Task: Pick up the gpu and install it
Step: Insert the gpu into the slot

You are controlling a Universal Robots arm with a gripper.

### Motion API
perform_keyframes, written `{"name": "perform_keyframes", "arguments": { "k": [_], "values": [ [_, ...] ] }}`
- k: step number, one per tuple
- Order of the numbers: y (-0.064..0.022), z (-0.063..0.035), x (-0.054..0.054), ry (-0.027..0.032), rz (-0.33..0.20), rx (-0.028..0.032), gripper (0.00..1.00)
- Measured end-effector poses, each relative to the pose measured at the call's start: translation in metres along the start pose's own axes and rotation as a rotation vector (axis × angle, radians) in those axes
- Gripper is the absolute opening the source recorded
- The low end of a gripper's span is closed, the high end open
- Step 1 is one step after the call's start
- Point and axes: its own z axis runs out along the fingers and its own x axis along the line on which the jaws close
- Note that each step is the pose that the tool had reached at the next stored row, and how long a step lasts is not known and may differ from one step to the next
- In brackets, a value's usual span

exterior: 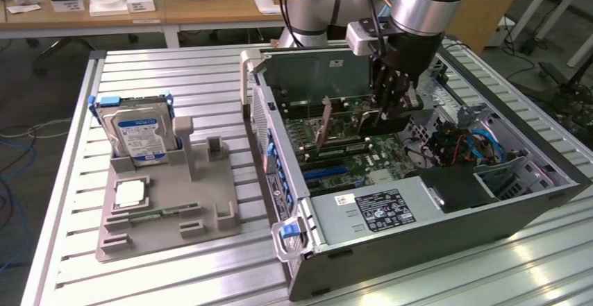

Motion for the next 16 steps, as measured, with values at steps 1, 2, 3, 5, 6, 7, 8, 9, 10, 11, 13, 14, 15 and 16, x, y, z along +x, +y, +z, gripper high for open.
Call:
{"name": "perform_keyframes", "arguments": {
  "k": [1, 2, 3, 5, 6, 7, 8, 9, 10, 11, 13, 14, 15, 16],
  "values": [
    [0.0, 0.0, 0.0, 0.0, 0.0, 0.0, 0.27],
    [0.0, 0.0, 0.0, 0.0, 0.0, -0.0001, 0.27],
    [0.0001, 0.0, 0.0, 0.0, 0.0, 0.0, 0.27],
    [0.0016, 0.0003, 0.0, -0.0002, 0.0, 0.0, 0.27],
    [0.0031, 0.0004, 0.0, -0.0003, 0.0, 0.0, 0.27],
    [0.0047, 0.0007, 0.0, -0.0003, 0.0, 0.0001, 0.27],
    [0.0064, 0.0008, 0.0, -0.0002, 0.0, 0.0, 0.27],
    [0.008, 0.001, 0.0, -0.0002, 0.0, 0.0, 0.27],
    [0.0089, 0.0015, 0.0, -0.0004, 0.0, 0.0001, 0.27],
    [0.0092, 0.0026, 0.001, -0.0004, 0.0, 0.0, 0.27],
    [0.0096, 0.0058, 0.001, -0.0002, 0.0, 0.0, 0.27],
    [0.0099, 0.0075, 0.001, -0.0002, 0.0, 0.0, 0.27],
    [0.0102, 0.0093, 0.001, -0.0002, 0.0, 0.0, 0.27],
    [0.0106, 0.0113, 0.001, -0.0003, 0.0, 0.0, 0.27]
  ]
}}
